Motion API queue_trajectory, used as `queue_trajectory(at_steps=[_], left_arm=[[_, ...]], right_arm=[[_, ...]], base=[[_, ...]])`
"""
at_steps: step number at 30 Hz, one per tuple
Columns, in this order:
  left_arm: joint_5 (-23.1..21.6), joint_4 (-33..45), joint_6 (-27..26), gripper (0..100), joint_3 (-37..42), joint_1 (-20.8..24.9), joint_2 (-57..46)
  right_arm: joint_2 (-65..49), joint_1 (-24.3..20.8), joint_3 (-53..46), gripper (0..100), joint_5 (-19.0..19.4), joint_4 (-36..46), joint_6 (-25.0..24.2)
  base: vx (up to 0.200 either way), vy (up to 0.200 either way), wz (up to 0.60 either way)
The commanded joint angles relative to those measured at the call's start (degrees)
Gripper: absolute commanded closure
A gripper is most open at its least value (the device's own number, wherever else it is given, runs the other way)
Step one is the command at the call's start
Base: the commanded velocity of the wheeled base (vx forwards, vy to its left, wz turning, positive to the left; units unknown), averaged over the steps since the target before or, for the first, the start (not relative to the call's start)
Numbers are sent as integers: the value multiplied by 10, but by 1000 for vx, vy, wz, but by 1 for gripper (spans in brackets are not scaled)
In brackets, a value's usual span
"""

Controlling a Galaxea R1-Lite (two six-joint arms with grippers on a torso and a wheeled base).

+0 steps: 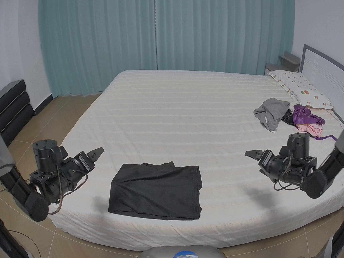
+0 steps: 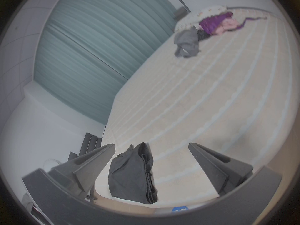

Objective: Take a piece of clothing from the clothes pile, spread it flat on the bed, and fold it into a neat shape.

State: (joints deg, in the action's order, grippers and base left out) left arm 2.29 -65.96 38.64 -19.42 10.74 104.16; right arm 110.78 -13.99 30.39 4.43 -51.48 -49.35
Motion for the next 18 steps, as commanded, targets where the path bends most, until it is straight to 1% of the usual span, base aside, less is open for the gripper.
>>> queue_trajectory(at_steps=[1,3,5,8,9,10,11,12,14,15,16,17,18], left_arm=[[13,16,-79,0,55,25,-163],[37,41,-110,0,55,29,-200],[50,61,-146,0,59,29,-232],[54,101,-202,0,73,30,-309],[54,111,-211,0,74,30,-326],[56,150,-229,0,72,36,-367],[59,167,-236,0,70,38,-385],[69,212,-250,0,67,41,-427],[86,264,-269,0,68,50,-469],[97,316,-283,0,69,68,-513],[98,333,-284,0,70,74,-528],[103,396,-284,0,68,87,-584],[106,433,-284,0,65,86,-611]], right_arm=[[-254,-9,-117,0,-44,45,75],[-311,1,-131,0,-57,79,89],[-367,12,-142,0,-65,105,101],[-463,20,-160,0,-65,148,147],[-483,22,-164,0,-65,159,159],[-534,24,-173,0,-65,188,188],[-554,24,-176,0,-65,199,199],[-598,24,-184,0,-65,228,222],[-647,24,-188,0,-65,265,246],[-694,25,-187,0,-66,309,268],[-708,26,-185,0,-66,323,276],[-757,33,-179,0,-66,376,302],[-782,42,-176,0,-66,402,316]], base=[[0,0,0],[0,0,0],[0,0,0],[0,0,0],[0,0,0],[0,0,0],[0,0,0],[0,0,0],[0,0,0],[0,0,0],[0,0,0],[0,0,0],[0,0,0]])
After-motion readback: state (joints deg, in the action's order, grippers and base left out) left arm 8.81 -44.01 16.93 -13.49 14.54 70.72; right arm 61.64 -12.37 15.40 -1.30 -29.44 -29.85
